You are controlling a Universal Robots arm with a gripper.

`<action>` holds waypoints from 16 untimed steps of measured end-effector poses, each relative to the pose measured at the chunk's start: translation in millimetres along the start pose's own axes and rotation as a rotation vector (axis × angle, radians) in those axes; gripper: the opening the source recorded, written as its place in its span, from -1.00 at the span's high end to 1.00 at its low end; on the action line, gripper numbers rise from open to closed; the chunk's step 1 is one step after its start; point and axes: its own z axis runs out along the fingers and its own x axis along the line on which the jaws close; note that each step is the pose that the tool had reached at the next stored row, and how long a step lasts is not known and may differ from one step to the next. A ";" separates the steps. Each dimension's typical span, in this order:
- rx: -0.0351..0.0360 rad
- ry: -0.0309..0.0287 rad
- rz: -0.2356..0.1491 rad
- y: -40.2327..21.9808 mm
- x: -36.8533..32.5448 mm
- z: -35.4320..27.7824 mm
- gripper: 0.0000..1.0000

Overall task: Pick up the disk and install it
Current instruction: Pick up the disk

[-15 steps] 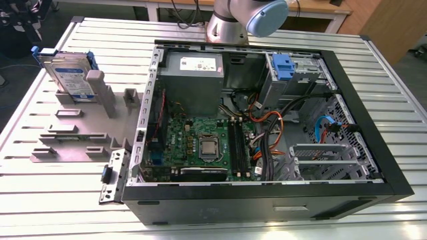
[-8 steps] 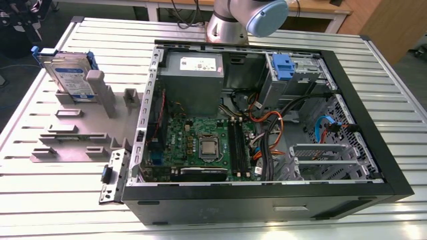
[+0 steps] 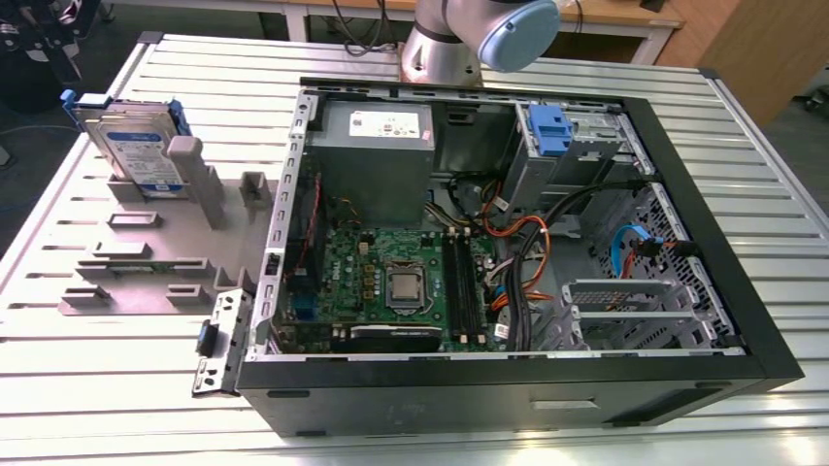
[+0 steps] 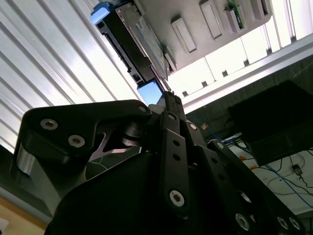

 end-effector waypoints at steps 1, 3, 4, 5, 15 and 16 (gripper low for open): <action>0.0000 0.0002 -0.003 0.0 0.0 0.0 0.79; 0.0001 0.0003 -0.009 0.0 0.0 0.0 0.79; 0.0002 0.0005 -0.012 0.0 0.0 0.0 0.79; 0.0002 0.0006 -0.015 0.0 0.0 0.0 0.79; 0.0007 0.0017 -0.041 0.0 0.0 0.0 0.79; 0.0007 0.0018 -0.044 0.0 0.0 0.0 0.79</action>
